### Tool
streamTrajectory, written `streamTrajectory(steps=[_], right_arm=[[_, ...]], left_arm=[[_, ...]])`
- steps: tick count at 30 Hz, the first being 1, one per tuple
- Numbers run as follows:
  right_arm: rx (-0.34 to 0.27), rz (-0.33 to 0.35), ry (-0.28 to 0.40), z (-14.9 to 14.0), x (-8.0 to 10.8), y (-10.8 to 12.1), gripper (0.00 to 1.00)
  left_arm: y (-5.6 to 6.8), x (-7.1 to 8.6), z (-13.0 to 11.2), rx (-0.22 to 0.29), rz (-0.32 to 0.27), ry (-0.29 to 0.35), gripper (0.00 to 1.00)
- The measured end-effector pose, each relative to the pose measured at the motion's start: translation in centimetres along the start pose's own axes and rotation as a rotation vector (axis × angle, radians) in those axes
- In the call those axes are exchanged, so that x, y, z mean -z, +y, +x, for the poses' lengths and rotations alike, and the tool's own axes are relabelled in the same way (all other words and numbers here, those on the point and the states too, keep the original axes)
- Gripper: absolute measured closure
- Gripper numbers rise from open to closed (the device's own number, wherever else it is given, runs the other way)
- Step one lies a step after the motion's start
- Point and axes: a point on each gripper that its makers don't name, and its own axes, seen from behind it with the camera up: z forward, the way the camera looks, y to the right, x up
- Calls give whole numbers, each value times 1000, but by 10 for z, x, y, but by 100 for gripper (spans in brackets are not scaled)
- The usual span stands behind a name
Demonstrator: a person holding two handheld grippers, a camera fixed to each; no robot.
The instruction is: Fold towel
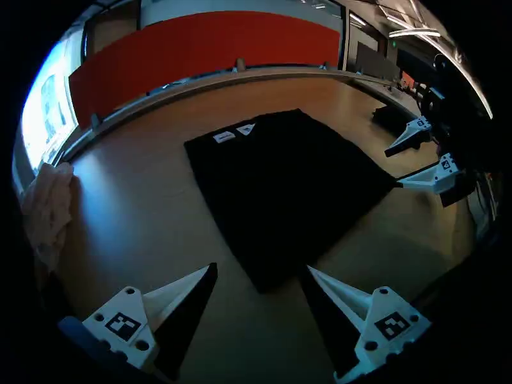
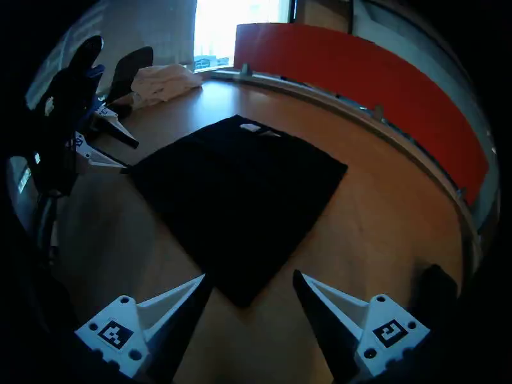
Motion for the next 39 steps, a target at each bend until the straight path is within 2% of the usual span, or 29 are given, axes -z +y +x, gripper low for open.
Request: streamTrajectory(steps=[9,15,20,26,30,32,34,39], right_arm=[[-9,48,-57,-16,-1,-5,19],[-9,66,-64,-17,-4,-8,28],[-1,81,-63,-16,-4,-9,35],[-7,81,-62,-16,-3,-8,58],[-11,79,-61,-16,-3,-8,65],[-13,78,-61,-16,-3,-8,69],[-18,76,-63,-16,-3,-7,76],[-25,80,-64,-15,-3,-8,85]], left_arm=[[9,-8,-13,-11,-38,-45,8],[13,-13,-17,-43,-43,-55,10],[12,-14,-16,-44,-47,-64,15],[15,-14,-16,-49,-48,-57,22],[16,-15,-16,-43,-47,-60,23],[17,-15,-16,-46,-49,-64,29],[16,-15,-15,-45,-45,-70,62],[14,-16,-13,-31,-34,-78,76]])
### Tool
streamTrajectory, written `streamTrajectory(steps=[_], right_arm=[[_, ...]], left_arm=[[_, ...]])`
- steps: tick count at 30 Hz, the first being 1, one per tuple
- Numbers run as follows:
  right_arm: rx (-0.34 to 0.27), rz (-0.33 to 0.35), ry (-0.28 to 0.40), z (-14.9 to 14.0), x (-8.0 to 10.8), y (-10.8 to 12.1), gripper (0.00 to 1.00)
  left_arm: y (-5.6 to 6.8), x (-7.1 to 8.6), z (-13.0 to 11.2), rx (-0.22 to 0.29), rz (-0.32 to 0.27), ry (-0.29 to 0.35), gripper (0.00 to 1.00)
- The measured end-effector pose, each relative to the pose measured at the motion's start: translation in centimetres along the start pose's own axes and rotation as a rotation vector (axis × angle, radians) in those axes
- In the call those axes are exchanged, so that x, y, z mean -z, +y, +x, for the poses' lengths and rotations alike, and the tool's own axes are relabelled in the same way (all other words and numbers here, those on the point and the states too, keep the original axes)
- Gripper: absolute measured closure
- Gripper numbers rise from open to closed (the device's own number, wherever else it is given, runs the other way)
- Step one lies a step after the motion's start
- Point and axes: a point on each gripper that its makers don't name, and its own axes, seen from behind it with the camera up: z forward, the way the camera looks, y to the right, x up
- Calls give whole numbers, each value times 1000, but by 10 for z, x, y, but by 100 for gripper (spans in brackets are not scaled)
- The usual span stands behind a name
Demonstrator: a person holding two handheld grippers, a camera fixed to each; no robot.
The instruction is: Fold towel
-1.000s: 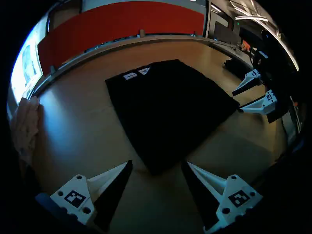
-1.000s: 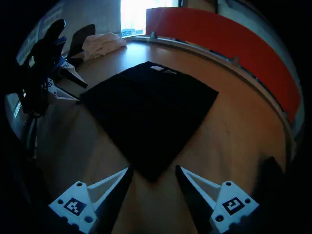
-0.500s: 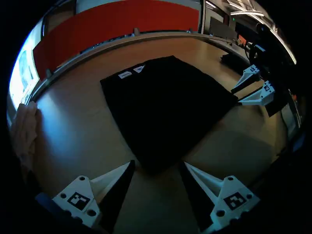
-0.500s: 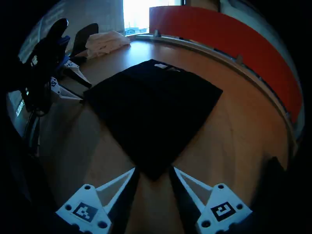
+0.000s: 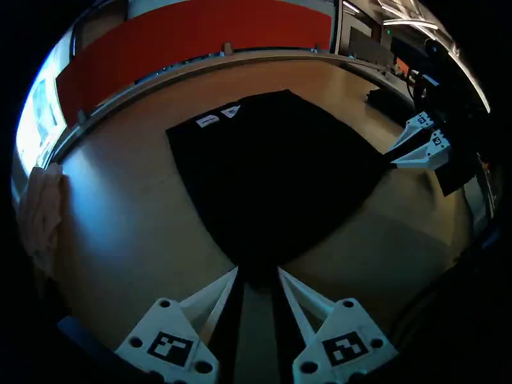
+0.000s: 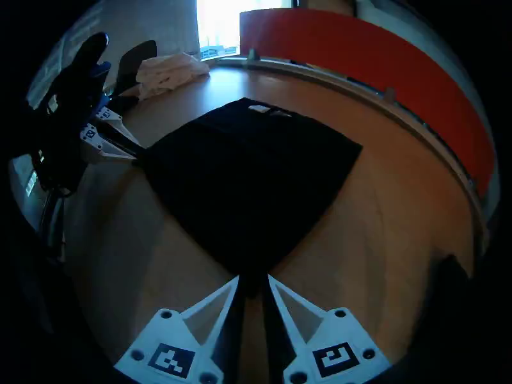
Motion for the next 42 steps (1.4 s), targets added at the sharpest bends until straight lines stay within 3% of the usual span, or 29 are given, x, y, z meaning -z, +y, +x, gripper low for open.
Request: streamTrajectory(steps=[3,11,26,42], right_arm=[[3,8,5,1,1,-3,88],[5,2,25,9,9,-2,89],[13,-9,117,49,58,-7,89],[13,-17,168,75,110,-14,89]], left_arm=[[-1,0,1,8,2,-2,83],[1,8,9,33,-4,1,86],[7,66,43,118,-5,49,87],[18,119,69,146,-9,85,87]])
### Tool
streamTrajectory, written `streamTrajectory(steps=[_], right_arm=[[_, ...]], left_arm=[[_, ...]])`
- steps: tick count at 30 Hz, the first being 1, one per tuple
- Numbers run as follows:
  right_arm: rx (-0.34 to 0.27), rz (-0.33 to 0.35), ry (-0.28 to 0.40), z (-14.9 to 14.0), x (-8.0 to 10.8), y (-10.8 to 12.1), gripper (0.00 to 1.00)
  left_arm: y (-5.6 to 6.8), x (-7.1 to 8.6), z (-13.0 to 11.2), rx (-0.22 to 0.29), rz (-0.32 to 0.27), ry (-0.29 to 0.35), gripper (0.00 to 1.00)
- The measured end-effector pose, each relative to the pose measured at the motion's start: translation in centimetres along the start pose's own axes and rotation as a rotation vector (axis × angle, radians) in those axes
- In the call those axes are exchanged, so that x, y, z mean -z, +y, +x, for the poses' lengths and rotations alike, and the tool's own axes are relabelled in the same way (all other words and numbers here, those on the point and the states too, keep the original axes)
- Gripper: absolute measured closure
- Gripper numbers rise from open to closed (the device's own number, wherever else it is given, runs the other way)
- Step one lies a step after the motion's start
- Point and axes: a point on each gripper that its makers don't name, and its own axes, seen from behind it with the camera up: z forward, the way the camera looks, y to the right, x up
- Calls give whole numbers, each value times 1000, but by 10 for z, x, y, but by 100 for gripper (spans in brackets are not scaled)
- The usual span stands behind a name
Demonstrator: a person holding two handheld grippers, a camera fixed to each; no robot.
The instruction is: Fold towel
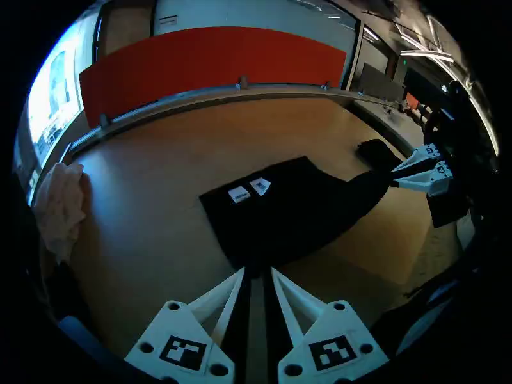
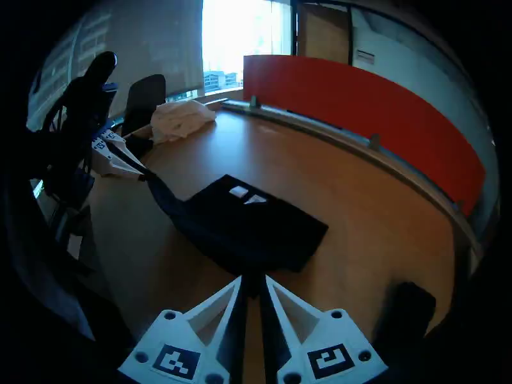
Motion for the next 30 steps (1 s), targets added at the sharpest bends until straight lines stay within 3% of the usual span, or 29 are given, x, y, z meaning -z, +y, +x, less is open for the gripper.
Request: streamTrajectory(steps=[11,20,30], right_arm=[[-7,29,-9,0,16,-14,89],[-8,51,-15,-2,19,-26,89],[-1,52,-21,2,17,-21,89]], left_arm=[[4,14,8,13,-8,20,87],[1,17,12,11,-8,30,87],[-2,18,16,20,-4,41,87]])
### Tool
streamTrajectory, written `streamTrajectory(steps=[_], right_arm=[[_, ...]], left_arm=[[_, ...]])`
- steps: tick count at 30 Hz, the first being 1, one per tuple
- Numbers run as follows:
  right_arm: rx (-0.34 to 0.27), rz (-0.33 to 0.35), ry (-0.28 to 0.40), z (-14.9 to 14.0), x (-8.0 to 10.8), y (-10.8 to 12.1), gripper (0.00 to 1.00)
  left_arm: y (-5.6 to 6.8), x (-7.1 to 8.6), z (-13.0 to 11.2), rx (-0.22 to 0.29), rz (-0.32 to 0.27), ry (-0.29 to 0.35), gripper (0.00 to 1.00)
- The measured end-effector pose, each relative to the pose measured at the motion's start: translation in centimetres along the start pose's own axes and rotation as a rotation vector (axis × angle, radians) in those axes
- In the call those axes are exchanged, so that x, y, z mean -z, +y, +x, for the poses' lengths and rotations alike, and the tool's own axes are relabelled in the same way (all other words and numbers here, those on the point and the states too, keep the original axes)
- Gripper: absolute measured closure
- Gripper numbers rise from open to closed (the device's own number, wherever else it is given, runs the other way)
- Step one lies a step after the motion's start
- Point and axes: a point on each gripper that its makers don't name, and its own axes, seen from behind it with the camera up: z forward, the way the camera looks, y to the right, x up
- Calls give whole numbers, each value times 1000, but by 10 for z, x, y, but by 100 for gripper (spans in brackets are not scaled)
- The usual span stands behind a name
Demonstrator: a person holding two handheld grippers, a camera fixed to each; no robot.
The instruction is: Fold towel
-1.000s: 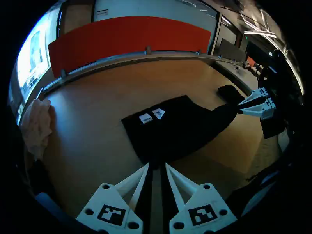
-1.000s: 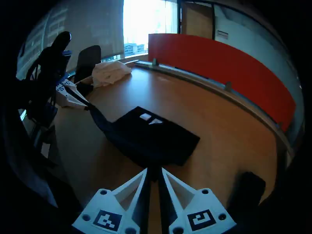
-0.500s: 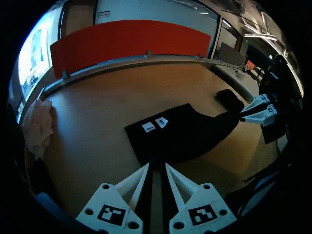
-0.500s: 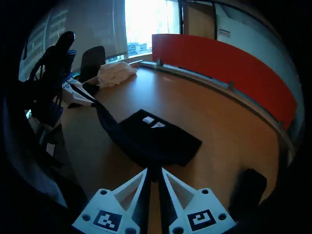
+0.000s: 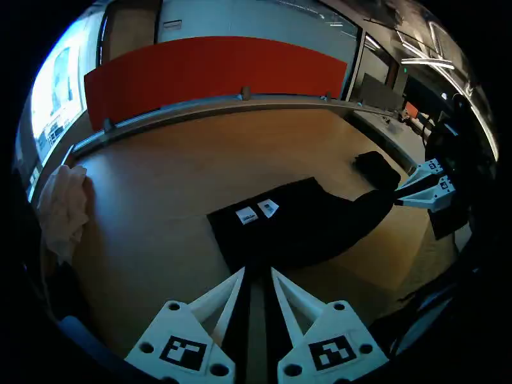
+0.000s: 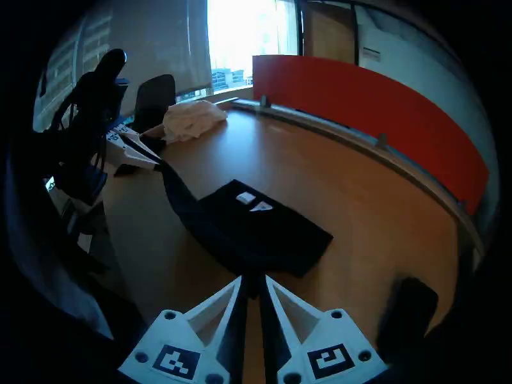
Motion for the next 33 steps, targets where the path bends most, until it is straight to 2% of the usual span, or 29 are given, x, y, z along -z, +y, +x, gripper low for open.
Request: streamTrajectory(steps=[11,17,26,33], right_arm=[[25,-22,-21,13,-19,24,89],[30,-51,-34,20,-37,47,89],[19,-57,-61,21,-65,70,89],[0,-50,-69,20,-75,74,89]], left_arm=[[-12,-16,20,4,20,25,87],[-22,-35,34,11,30,37,87],[-34,-67,46,-4,48,38,87],[-35,-79,46,-5,40,29,88]])
